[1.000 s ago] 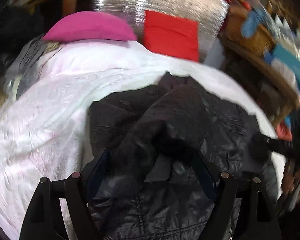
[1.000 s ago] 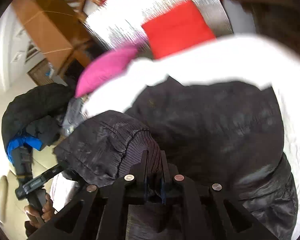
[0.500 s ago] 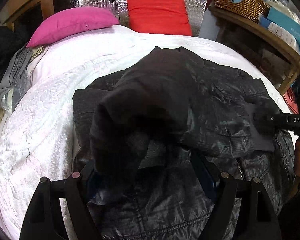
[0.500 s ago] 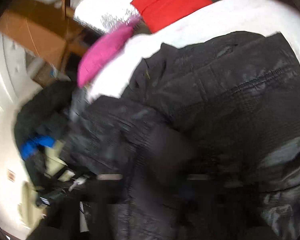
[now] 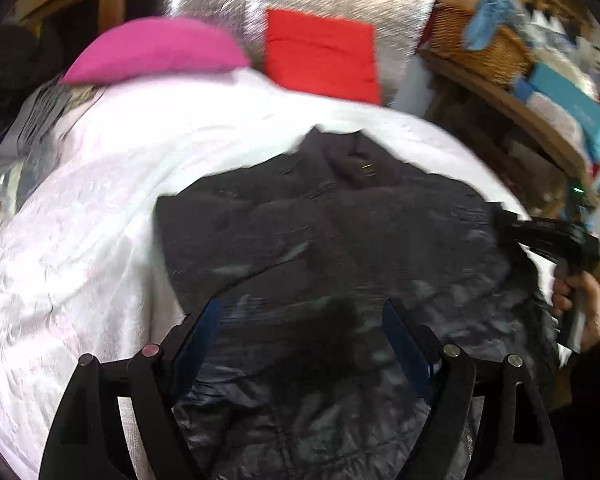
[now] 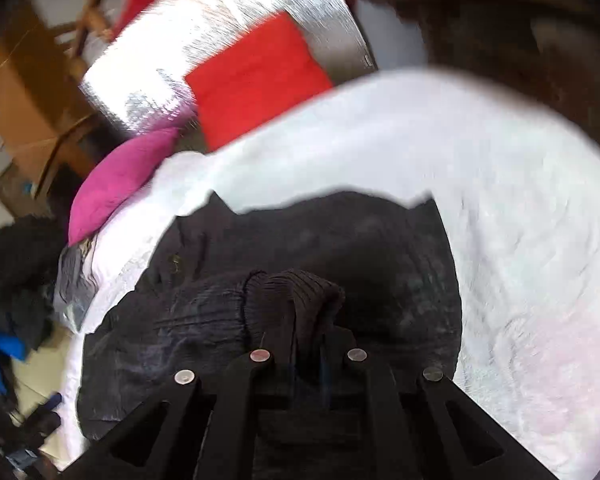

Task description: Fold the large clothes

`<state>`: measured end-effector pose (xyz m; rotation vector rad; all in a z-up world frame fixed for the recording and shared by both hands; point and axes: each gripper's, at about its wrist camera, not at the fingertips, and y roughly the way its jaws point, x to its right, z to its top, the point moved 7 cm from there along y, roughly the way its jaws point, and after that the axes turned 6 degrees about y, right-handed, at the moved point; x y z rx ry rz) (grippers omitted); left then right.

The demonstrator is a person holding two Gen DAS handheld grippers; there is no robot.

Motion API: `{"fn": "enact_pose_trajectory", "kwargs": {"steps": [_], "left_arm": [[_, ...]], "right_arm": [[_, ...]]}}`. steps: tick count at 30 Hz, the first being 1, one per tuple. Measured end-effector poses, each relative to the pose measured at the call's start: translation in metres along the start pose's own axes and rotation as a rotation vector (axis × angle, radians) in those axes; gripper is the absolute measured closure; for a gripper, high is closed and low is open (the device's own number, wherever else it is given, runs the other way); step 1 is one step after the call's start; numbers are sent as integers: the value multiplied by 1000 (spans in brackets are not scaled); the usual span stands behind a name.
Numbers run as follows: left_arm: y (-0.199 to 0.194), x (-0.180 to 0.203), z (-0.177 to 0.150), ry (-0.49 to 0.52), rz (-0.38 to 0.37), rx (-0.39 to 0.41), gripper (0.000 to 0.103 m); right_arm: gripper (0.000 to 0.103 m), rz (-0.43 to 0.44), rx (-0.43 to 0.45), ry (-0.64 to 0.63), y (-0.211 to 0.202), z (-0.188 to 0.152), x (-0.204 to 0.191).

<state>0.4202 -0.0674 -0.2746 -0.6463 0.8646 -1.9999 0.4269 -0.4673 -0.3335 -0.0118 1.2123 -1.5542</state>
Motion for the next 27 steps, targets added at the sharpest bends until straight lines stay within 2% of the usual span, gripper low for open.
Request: {"fn": "enact_pose_trajectory", "kwargs": {"steps": [4, 6, 8, 10, 12, 13, 14, 15, 18, 19, 23, 24, 27], "left_arm": [[31, -6, -6, -31, 61, -93, 19], [39, -2, -8, -18, 86, -113, 19], [42, 4, -8, 11, 113, -116, 17], [45, 8, -8, 24, 128, -118, 15], [50, 13, -8, 38, 145, -127, 14], [52, 16, -8, 50, 155, -129, 13], [54, 20, -8, 68, 166, -131, 12], [55, 25, -8, 88, 178, -132, 12], [61, 33, -10, 161, 211, -129, 12], [62, 35, -10, 169, 212, -130, 12], [61, 38, -8, 178, 197, -128, 12], [61, 37, -7, 182, 202, -127, 11], [52, 31, -5, 168, 196, -115, 11]], "right_arm": [[89, 100, -48, 76, -6, 10, 4], [74, 146, -28, 117, -13, 16, 14], [15, 162, -8, 143, -17, 15, 20], [17, 208, -5, 119, -17, 11, 14], [24, 198, 5, 66, -19, 9, 3], [36, 175, 3, 33, -18, 7, 0], [58, 154, -10, 11, -16, 4, -4], [72, 116, -36, -19, -11, -1, -5], [90, 4, -38, -118, -12, -8, -12], [93, -10, -21, -135, -17, -7, -15], [94, -67, 108, -175, -47, 3, -22], [94, -75, 101, -166, -45, 4, -17], [94, -117, -31, -106, -10, -6, 8]]}}
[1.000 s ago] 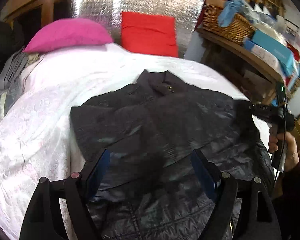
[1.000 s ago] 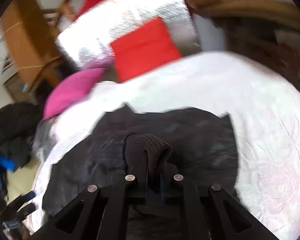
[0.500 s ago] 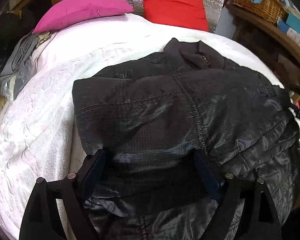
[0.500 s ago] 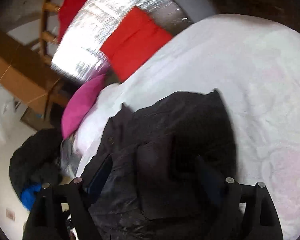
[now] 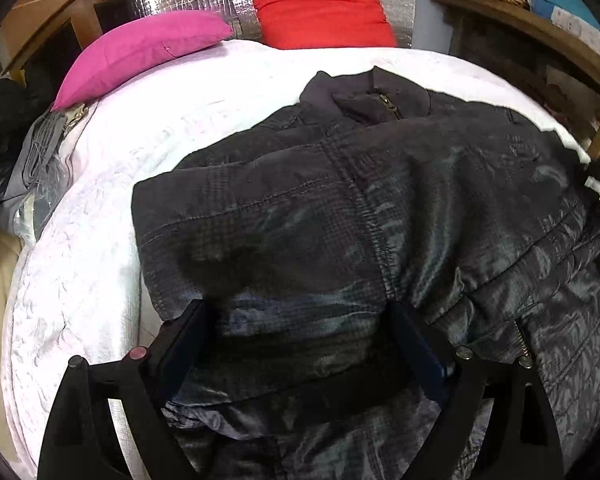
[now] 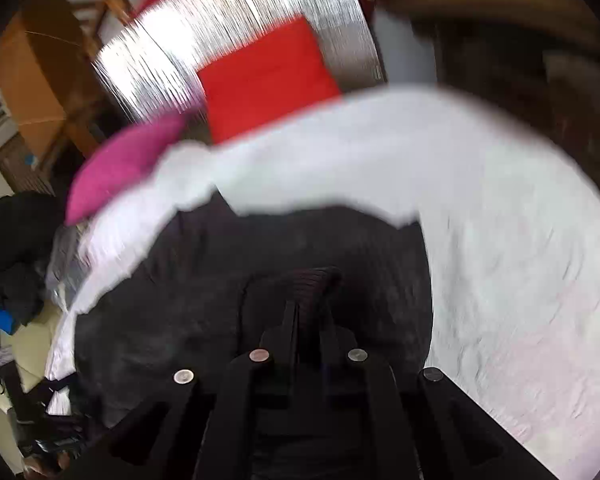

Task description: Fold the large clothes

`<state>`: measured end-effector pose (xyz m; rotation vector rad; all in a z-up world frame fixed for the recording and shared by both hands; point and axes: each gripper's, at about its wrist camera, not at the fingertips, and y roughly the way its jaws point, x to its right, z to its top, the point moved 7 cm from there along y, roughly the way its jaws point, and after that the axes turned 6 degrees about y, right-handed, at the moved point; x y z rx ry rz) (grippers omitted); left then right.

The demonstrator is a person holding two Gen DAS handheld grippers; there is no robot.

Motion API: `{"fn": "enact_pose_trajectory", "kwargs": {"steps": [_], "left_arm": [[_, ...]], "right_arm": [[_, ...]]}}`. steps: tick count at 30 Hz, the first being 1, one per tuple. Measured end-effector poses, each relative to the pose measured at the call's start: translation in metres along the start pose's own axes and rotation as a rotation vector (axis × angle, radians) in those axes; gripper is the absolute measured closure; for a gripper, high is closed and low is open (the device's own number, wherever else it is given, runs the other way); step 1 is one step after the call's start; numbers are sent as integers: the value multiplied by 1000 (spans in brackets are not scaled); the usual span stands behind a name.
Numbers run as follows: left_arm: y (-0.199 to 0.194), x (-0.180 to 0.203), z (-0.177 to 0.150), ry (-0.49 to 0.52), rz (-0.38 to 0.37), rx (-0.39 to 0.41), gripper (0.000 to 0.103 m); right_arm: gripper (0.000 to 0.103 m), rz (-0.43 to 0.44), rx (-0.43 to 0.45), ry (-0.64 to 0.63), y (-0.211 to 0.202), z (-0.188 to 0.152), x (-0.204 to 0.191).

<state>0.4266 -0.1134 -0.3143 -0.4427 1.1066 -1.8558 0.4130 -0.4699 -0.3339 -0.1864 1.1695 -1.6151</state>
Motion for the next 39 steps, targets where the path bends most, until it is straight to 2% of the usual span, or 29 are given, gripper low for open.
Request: {"fn": "enact_pose_trajectory", "kwargs": {"steps": [4, 7, 9, 11, 13, 15, 18, 19, 20, 21, 22, 24, 27, 30, 33, 36, 39], "left_arm": [[-20, -17, 7, -34, 7, 74, 11], [-30, -29, 10, -63, 28, 112, 11], [-22, -37, 10, -99, 43, 83, 11], [-9, -43, 4, -122, 62, 33, 11], [3, -44, 1, -125, 75, -11, 11], [12, -41, -1, -111, 82, -42, 11], [14, -40, -3, -94, 99, -47, 11], [15, -40, -3, -93, 100, -47, 11], [16, -40, -3, -96, 97, -49, 11], [15, -43, -4, -100, 92, -54, 11], [16, -46, -5, -105, 88, -58, 11], [15, -47, -6, -111, 87, -61, 11], [10, -49, -5, -114, 97, -50, 11], [-5, -45, 0, -122, 80, 9, 11], [-15, -42, 4, -141, 14, 58, 11], [-12, -39, 6, -158, -42, 57, 11], [-1, -39, 7, -166, -16, 22, 11]], "right_arm": [[91, 50, -10, 83, -11, 7, 9], [88, 75, 107, 95, -44, 16, 9], [79, 104, 150, 68, -55, 18, 0], [53, 108, 173, 9, -61, 14, -16], [31, 113, 206, -53, -65, 10, -34], [31, 121, 196, -145, -60, 0, -57], [34, 85, 130, -239, -39, -19, -75], [40, 75, 89, -259, -30, -26, -76], [50, 61, 44, -267, -19, -33, -77], [54, 48, 11, -269, -12, -38, -75], [55, 16, -32, -276, 0, -44, -72], [54, -23, -60, -291, 11, -48, -69], [54, -2, -64, -250, 3, -43, -66], [55, 49, -28, -184, -15, -27, -56], [50, 141, 12, -29, -34, -7, -30], [48, 315, -73, 139, -40, -8, -14], [47, 408, -142, 185, -39, -23, -18]]}}
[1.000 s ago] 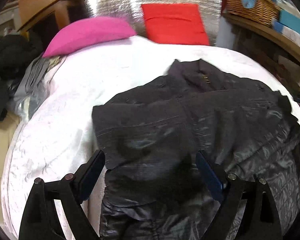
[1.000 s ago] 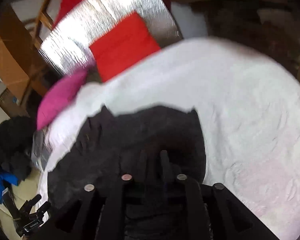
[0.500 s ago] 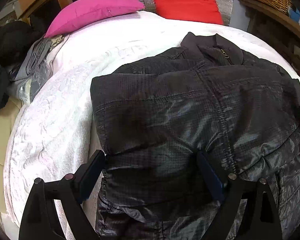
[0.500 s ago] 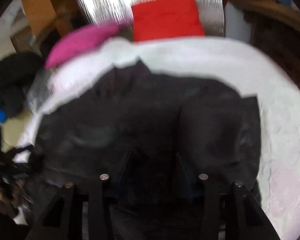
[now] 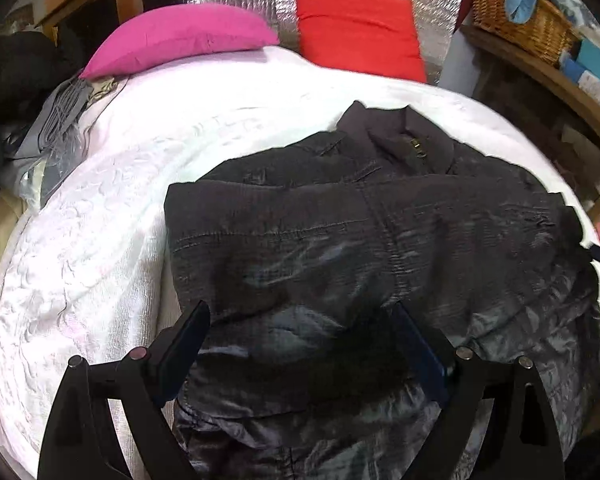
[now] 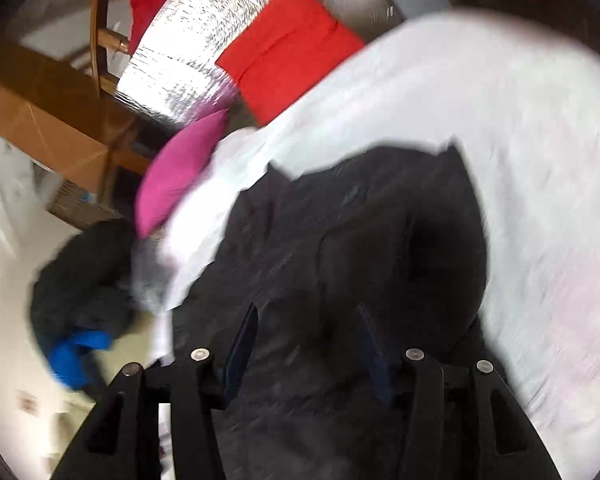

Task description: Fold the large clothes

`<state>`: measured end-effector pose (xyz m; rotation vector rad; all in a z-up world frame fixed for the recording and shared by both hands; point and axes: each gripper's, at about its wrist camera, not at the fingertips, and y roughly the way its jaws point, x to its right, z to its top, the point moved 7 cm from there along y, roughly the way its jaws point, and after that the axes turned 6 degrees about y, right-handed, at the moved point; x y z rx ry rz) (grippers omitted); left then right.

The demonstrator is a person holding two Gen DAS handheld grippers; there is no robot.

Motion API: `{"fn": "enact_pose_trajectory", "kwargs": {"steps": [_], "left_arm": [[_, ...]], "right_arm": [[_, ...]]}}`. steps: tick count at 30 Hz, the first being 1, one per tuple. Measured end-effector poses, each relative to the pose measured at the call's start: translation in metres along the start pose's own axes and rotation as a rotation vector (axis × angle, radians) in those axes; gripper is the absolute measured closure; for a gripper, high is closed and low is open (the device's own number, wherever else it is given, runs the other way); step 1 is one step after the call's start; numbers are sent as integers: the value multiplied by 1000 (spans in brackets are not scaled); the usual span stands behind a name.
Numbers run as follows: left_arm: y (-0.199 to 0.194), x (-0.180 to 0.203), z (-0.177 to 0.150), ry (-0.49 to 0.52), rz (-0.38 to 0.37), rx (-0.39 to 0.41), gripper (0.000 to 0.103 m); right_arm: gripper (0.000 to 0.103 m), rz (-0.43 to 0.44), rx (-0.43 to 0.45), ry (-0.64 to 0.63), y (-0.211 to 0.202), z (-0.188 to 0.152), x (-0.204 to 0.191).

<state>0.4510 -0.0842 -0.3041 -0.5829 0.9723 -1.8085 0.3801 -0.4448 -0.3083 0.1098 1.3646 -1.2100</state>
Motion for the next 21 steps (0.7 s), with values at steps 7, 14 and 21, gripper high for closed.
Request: {"fn": "enact_pose_trajectory", "kwargs": {"steps": [7, 14, 21], "left_arm": [[21, 14, -2, 30, 70, -63, 6], [11, 17, 1, 77, 69, -42, 2], [-23, -26, 14, -42, 21, 88, 2]], "right_arm": [[38, -69, 24, 26, 4, -14, 9], [38, -109, 40, -2, -1, -11, 7], [30, -219, 144, 0, -34, 15, 36]]}}
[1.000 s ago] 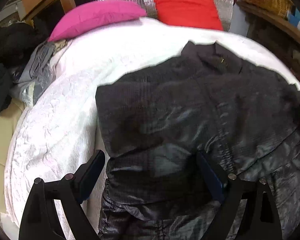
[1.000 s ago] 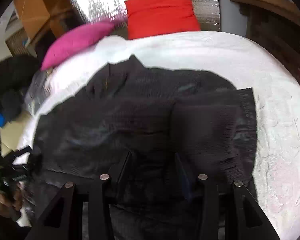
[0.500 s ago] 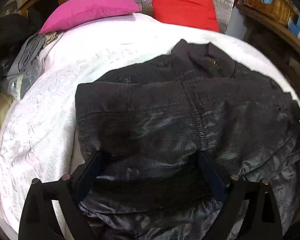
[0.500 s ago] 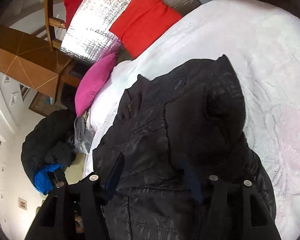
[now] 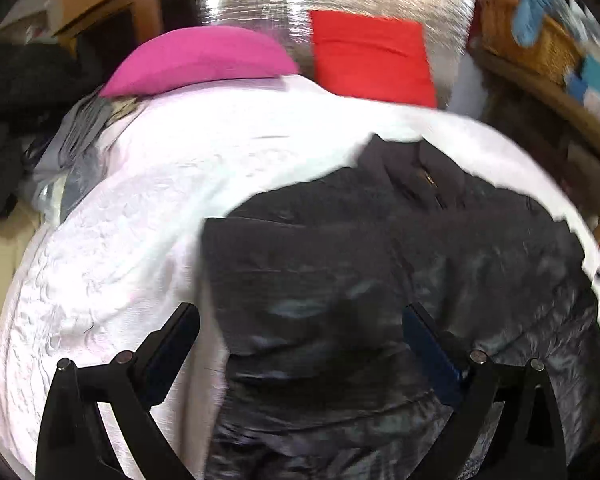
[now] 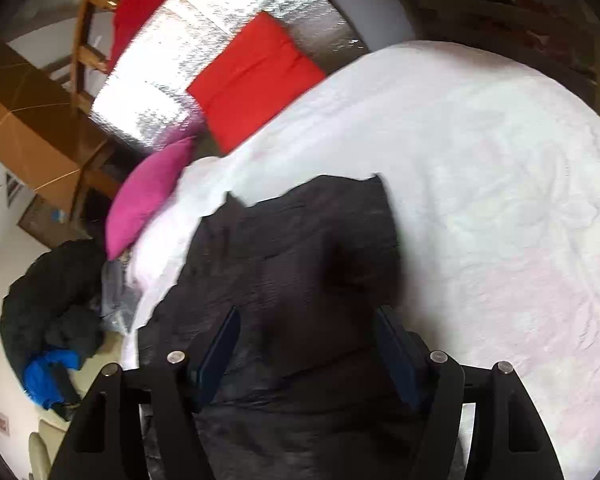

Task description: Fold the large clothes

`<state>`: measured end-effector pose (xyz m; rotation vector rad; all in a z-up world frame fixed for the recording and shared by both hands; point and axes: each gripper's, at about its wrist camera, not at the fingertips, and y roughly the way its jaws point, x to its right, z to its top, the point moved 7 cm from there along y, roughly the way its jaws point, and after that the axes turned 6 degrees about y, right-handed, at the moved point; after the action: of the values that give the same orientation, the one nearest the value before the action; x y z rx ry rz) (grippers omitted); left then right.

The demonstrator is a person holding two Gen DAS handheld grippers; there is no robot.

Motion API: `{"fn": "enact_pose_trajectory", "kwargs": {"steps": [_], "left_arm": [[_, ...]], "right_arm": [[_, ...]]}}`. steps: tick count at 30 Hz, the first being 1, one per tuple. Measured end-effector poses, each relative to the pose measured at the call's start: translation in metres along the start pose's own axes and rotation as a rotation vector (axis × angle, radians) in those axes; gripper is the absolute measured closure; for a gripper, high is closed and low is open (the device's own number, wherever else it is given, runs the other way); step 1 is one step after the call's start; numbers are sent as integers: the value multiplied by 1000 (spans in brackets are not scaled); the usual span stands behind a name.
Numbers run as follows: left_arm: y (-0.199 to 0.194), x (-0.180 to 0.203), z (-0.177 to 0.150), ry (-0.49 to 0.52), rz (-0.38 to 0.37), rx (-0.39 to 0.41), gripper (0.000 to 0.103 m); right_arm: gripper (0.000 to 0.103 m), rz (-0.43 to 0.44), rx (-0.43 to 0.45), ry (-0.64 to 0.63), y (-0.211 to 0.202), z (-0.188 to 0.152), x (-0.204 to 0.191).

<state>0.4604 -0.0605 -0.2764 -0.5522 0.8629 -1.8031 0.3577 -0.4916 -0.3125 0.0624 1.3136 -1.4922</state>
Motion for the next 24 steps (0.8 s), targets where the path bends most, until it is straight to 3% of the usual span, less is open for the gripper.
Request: {"fn": "enact_pose_trajectory", "kwargs": {"steps": [4, 9, 16, 19, 22, 24], "left_arm": [[18, -37, -10, -120, -5, -84, 2], [42, -52, -28, -249, -56, -184, 2], [52, -38, -44, -207, -12, -248, 6], [57, -30, -42, -183, 13, -254, 6], [54, -30, -41, -207, 3, -246, 6], [49, -35, -36, -228, 1, -218, 6]], "right_arm": [[30, -44, -68, 0, 26, 0, 13], [33, -83, -95, -67, 53, -10, 10], [59, -158, 17, -194, 35, -7, -5], [59, -183, -33, -183, 51, -10, 7], [57, -139, -42, -137, 43, -5, 8], [50, -104, -18, -105, 30, 5, 8]]}}
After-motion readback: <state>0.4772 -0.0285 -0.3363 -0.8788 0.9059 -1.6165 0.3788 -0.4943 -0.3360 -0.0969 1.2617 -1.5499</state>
